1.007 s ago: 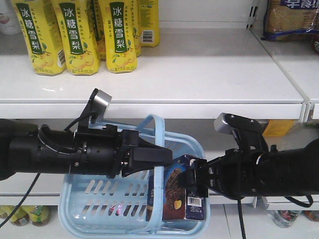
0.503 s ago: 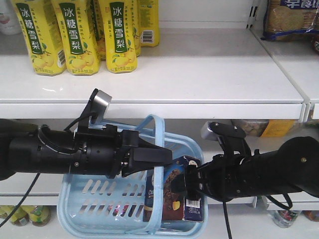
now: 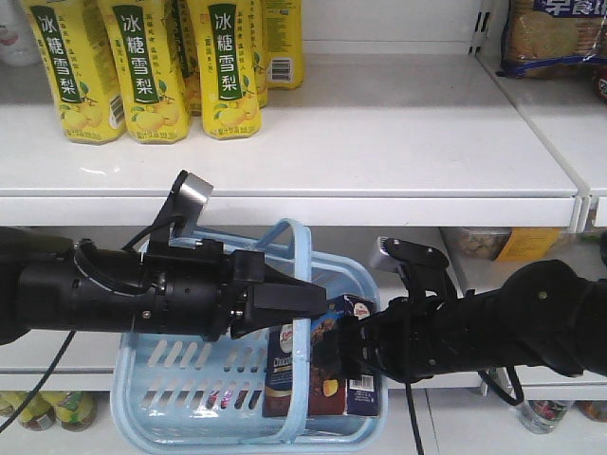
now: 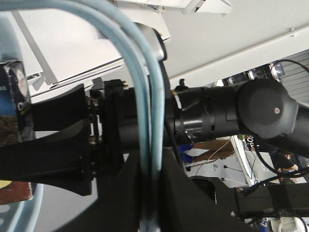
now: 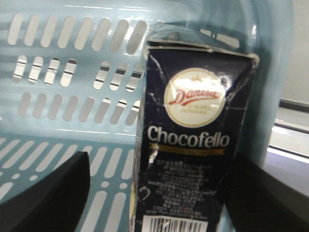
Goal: Left arm holds basket, right arm returns cookies
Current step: 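Close the right gripper on the Chocofello box inside the basket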
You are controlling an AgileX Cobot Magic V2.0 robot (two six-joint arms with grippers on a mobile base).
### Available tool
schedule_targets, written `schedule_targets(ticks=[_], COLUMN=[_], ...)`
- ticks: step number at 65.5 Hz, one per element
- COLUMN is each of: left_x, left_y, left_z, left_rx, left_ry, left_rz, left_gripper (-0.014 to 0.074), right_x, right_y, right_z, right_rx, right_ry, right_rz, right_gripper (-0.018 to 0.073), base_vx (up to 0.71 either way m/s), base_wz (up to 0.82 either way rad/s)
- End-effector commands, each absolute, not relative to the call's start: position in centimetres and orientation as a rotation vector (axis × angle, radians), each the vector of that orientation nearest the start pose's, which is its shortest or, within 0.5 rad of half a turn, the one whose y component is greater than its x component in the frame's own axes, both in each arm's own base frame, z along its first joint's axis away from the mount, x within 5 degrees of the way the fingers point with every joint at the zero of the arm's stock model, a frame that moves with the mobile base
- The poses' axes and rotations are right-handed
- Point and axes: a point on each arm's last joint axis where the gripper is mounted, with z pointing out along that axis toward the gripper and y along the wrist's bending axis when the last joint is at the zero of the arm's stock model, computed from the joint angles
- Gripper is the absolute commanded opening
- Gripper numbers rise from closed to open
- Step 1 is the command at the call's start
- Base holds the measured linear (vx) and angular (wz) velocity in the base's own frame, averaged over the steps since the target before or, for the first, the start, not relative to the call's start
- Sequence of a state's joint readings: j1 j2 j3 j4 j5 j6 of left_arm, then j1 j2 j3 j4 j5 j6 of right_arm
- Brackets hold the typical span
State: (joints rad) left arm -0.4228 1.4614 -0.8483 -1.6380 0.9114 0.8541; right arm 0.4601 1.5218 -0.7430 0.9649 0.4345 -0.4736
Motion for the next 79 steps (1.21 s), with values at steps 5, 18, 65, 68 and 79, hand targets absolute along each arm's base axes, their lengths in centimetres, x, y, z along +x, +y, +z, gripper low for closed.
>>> schedule_targets(ticks=[5,18,65,68,79], left_x=[23.0,23.0,23.0,23.0,23.0], left_y=[-18.4,-18.4,-18.4,-18.4,-18.4], left_z=[30.9,30.9,30.9,30.9,30.9], left_rx=[0.170,0.170,0.170,0.170,0.170], left_ry=[2.072,2.072,2.072,2.072,2.072], left_rz=[-1.789,-1.789,-1.789,-1.789,-1.789], left_gripper=[-0.0003,-0.0003,-0.0003,-0.0003,-0.0003], right_x=[25.3,26.1,26.0,26.1,26.3], right_y=[16.1,17.0,17.6,17.6,17.4], right_z=[20.0,19.2,19.6,19.6,19.6], right_rx=[-0.191,-0.223,-0.335,-0.329,-0.307], right_ry=[2.563,2.581,2.508,2.505,2.496], right_rz=[0.815,0.866,0.954,0.943,0.908], right_gripper=[0.0525,0.0524,0.0333,0.0325,0.0296], base_vx=[0.00,0.00,0.00,0.00,0.00], base_wz=[0.00,0.00,0.00,0.00,0.00])
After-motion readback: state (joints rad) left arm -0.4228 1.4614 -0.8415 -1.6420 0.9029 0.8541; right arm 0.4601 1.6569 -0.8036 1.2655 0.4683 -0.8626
